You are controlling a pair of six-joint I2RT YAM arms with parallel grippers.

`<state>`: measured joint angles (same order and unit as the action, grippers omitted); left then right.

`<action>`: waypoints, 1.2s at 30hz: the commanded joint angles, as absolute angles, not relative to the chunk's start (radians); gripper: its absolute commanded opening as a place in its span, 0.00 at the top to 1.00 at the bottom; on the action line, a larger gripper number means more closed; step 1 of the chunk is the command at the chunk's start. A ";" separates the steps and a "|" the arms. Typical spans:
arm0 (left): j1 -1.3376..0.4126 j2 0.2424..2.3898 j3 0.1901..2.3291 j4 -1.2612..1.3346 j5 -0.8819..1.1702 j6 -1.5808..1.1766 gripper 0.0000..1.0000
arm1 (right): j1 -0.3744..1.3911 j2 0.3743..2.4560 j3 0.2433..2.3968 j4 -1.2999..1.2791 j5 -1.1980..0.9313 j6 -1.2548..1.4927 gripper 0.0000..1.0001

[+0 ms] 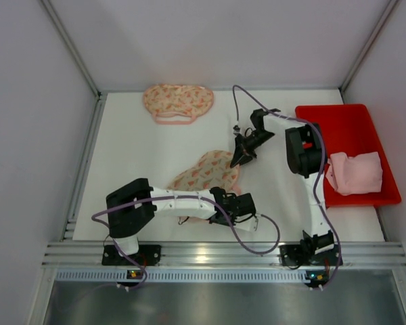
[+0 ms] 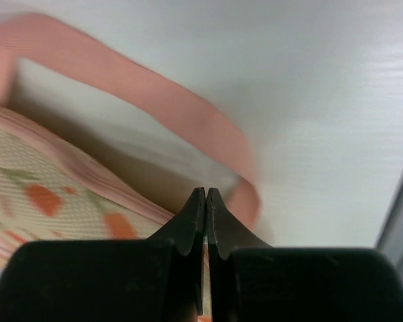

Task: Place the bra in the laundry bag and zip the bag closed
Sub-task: Zip the zipper on the laundry bag.

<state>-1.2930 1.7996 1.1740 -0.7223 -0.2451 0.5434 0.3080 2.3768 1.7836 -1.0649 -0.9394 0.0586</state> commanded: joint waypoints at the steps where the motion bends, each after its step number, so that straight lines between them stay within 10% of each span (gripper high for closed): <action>1: -1.348 1.735 1.141 -0.813 -0.094 0.471 1.00 | 0.255 2.379 1.859 -0.879 -0.910 0.058 1.00; 6: -1.367 1.715 1.152 -0.816 -0.093 0.457 1.00 | 0.256 2.414 1.942 -0.850 -0.887 0.110 1.00; 12: -1.336 1.755 1.222 -0.811 -0.133 0.416 1.00 | 0.264 2.349 1.890 -0.822 -0.911 0.166 0.28; 15: -1.293 1.782 1.284 -0.810 -0.133 0.390 1.00 | 0.264 2.281 1.847 -0.840 -0.891 0.152 0.17; 36: -1.221 1.795 1.374 -0.732 -0.255 0.451 1.00 | 0.409 2.008 1.283 -0.560 -1.143 0.351 0.26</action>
